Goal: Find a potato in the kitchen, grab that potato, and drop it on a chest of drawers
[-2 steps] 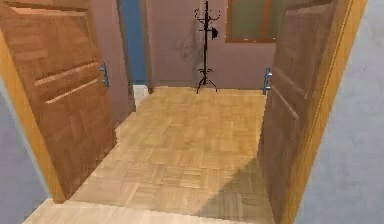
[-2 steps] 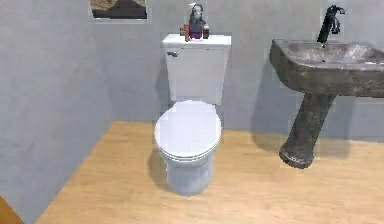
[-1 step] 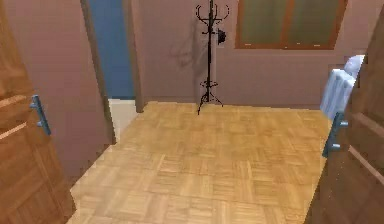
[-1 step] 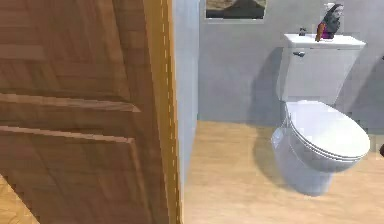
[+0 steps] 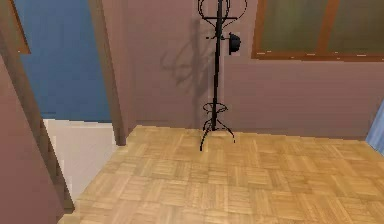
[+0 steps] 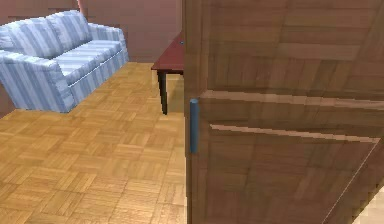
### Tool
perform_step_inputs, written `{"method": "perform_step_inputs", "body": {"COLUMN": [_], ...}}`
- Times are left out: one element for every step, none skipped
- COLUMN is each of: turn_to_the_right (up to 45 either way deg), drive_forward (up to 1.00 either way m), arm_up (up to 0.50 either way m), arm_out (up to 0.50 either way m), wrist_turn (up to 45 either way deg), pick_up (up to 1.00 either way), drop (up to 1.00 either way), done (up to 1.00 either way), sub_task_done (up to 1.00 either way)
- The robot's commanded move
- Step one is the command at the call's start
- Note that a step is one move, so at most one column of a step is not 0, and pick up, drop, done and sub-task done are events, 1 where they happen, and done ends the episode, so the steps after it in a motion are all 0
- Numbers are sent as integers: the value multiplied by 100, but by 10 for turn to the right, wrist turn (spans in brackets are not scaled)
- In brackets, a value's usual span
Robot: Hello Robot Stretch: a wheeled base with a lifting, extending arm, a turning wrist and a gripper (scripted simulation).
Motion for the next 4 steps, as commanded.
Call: {"method": "perform_step_inputs", "body": {"turn_to_the_right": [-60, 0, -150, 0], "drive_forward": [0, 40, 0, 100], "arm_up": [0, 0, 0, 0], "arm_out": [0, 0, 0, 0], "wrist_turn": [0, 0, 0, 0], "pick_up": [0, 0, 0, 0], "drop": [0, 0, 0, 0], "done": [0, 0, 0, 0], "sub_task_done": [0, 0, 0, 0]}}
